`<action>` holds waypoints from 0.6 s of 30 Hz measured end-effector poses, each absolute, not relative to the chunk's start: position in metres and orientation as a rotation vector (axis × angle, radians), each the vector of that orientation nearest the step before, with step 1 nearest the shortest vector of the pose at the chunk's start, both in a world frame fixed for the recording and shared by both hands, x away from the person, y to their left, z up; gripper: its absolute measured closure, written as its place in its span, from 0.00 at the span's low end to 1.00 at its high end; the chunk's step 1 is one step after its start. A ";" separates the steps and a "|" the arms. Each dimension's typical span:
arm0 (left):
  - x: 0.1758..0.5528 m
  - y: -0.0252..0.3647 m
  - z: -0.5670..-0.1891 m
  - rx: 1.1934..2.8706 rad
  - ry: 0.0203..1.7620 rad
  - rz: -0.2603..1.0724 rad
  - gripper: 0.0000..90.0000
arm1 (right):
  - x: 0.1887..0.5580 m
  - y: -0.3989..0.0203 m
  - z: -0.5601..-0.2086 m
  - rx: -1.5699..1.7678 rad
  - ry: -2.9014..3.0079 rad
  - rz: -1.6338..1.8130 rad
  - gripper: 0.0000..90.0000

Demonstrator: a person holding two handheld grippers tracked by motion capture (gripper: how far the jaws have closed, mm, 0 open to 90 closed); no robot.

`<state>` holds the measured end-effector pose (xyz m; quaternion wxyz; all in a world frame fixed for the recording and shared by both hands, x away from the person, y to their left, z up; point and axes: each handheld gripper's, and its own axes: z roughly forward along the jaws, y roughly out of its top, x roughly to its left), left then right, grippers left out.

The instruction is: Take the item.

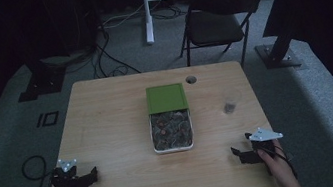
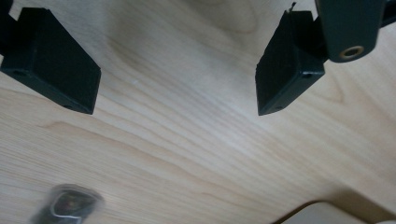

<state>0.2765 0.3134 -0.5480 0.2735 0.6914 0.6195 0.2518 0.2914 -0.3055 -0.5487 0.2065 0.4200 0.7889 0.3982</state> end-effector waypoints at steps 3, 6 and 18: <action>0.276 0.313 -0.548 1.860 1.666 0.677 0.01 | 0.288 -0.305 -0.550 1.139 2.226 1.112 0.16; 0.276 0.313 -0.548 1.860 1.666 0.677 0.01 | 0.286 -0.304 -0.550 1.102 2.243 1.106 0.16; 0.276 0.313 -0.548 1.860 1.666 0.677 0.01 | 0.280 -0.299 -0.552 0.949 2.359 1.013 0.16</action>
